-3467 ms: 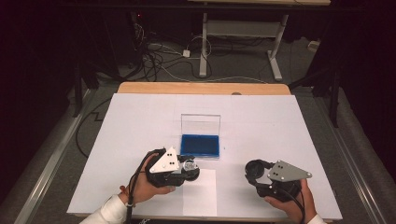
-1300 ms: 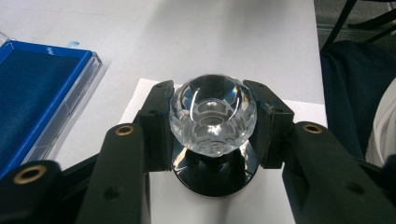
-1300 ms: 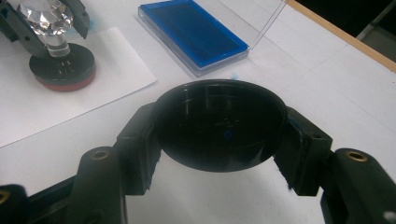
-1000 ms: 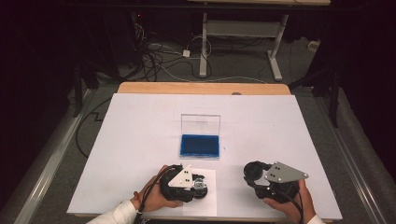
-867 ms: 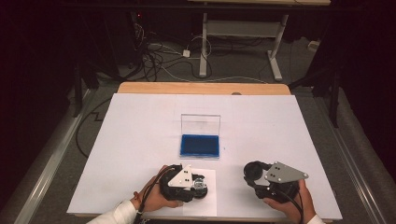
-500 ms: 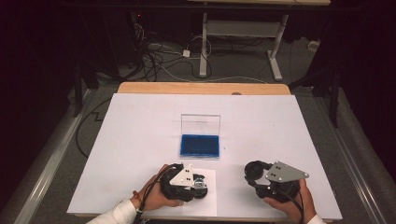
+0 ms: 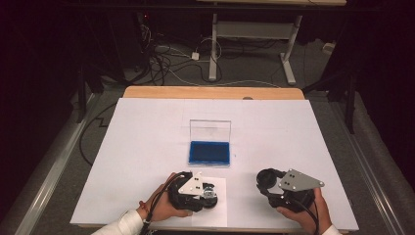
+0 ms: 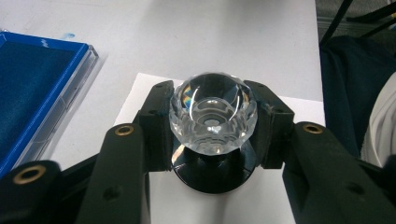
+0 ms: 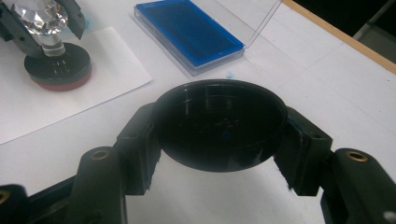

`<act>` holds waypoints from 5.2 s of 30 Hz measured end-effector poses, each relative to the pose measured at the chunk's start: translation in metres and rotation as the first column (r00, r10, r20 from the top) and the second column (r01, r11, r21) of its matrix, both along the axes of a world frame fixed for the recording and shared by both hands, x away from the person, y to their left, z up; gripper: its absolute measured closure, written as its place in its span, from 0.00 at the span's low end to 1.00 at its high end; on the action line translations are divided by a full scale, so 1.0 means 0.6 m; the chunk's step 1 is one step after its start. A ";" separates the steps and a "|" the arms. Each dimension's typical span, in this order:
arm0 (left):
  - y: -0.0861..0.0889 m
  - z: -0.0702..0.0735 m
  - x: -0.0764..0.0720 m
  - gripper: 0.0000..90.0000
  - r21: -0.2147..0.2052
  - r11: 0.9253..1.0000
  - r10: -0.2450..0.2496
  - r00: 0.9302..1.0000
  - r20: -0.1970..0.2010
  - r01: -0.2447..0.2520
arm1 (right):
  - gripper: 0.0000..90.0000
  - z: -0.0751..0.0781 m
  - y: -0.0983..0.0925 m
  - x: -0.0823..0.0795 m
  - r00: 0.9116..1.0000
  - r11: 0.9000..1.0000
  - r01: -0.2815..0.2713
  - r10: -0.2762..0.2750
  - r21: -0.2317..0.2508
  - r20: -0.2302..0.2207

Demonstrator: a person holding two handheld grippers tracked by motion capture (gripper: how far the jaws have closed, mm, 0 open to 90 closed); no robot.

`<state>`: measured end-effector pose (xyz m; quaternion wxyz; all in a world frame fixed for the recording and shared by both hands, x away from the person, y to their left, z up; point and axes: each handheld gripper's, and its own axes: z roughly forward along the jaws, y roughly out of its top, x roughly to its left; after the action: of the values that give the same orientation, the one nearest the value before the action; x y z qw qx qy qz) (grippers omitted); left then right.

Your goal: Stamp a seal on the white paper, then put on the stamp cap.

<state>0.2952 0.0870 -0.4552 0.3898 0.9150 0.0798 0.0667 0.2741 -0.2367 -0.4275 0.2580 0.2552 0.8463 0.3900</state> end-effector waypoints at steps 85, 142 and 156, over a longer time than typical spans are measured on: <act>0.154 0.106 0.031 0.60 -0.195 0.944 0.284 0.956 0.067 -0.267 | 0.43 0.002 0.013 0.017 0.999 0.999 -0.033 0.034 0.014 -0.005; 0.054 0.135 0.055 0.60 -0.311 0.939 0.159 0.987 0.026 -0.144 | 0.43 -0.016 0.150 0.058 0.983 0.982 -0.174 0.177 0.074 -0.041; 0.028 0.122 0.052 0.60 -0.308 0.945 0.122 0.992 0.015 -0.112 | 0.43 -0.016 0.205 0.067 0.972 0.969 -0.224 0.230 0.107 -0.049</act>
<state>0.3265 0.1037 -0.3818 0.5238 0.8358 0.1366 0.0922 0.3145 -0.1138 -0.4369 0.1727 0.1809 0.8567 0.4510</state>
